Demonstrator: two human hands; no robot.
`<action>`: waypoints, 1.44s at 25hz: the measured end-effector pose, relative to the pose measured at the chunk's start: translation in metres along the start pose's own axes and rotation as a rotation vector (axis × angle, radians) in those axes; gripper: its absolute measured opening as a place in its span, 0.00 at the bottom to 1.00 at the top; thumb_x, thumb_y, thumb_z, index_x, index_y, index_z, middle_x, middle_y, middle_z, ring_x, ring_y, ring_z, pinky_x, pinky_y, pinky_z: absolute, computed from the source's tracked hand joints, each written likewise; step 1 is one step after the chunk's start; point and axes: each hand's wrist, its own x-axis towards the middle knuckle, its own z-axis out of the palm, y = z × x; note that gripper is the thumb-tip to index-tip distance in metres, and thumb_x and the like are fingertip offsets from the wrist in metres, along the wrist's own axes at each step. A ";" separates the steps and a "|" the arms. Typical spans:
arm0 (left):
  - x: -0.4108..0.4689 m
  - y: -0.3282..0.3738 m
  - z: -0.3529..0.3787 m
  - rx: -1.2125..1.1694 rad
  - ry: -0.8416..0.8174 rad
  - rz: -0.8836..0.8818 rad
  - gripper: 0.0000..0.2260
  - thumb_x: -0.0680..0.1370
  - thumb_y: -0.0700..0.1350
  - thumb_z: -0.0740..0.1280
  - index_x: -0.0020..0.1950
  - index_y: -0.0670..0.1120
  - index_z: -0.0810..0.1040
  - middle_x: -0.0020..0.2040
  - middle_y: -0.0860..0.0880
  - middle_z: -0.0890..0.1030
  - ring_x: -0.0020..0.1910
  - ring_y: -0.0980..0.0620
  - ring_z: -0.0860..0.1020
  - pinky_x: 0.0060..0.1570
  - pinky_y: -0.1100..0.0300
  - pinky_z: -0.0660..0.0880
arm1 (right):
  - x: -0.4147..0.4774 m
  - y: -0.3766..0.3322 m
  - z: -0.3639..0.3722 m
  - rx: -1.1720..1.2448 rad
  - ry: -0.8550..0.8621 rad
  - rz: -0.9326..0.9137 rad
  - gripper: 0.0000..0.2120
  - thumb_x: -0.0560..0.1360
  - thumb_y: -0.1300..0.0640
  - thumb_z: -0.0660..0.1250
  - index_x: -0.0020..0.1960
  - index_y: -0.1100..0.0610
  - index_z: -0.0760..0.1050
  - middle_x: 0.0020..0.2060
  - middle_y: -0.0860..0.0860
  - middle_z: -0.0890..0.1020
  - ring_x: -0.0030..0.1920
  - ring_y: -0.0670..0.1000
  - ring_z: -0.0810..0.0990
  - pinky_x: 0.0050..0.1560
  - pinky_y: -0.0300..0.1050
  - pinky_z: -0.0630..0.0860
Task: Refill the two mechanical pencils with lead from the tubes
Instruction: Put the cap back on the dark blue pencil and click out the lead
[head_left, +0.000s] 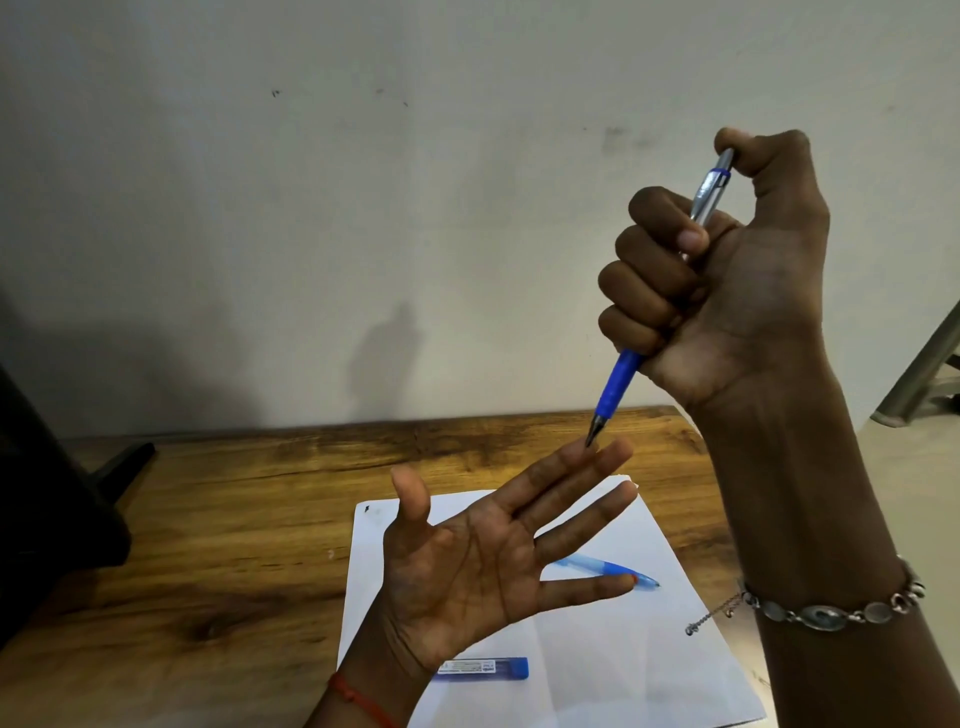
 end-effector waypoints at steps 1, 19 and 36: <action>0.000 0.000 0.000 0.001 0.001 -0.002 0.42 0.68 0.65 0.66 0.74 0.44 0.56 0.75 0.48 0.61 0.75 0.48 0.58 0.70 0.41 0.57 | 0.000 0.000 -0.001 0.011 0.003 -0.002 0.25 0.73 0.40 0.47 0.23 0.54 0.56 0.16 0.46 0.53 0.20 0.47 0.48 0.21 0.34 0.48; -0.001 -0.002 -0.001 -0.007 0.000 -0.009 0.41 0.68 0.64 0.67 0.74 0.47 0.57 0.75 0.47 0.61 0.74 0.46 0.58 0.70 0.41 0.57 | 0.025 0.016 -0.034 0.312 0.001 0.063 0.26 0.74 0.42 0.47 0.22 0.55 0.60 0.14 0.48 0.58 0.15 0.45 0.55 0.16 0.36 0.52; -0.003 -0.001 -0.004 -0.037 -0.004 0.007 0.42 0.67 0.63 0.68 0.75 0.48 0.55 0.75 0.46 0.60 0.74 0.45 0.58 0.70 0.40 0.56 | 0.036 0.034 -0.054 0.588 0.116 0.021 0.23 0.71 0.47 0.51 0.21 0.57 0.62 0.14 0.49 0.59 0.21 0.45 0.49 0.16 0.36 0.52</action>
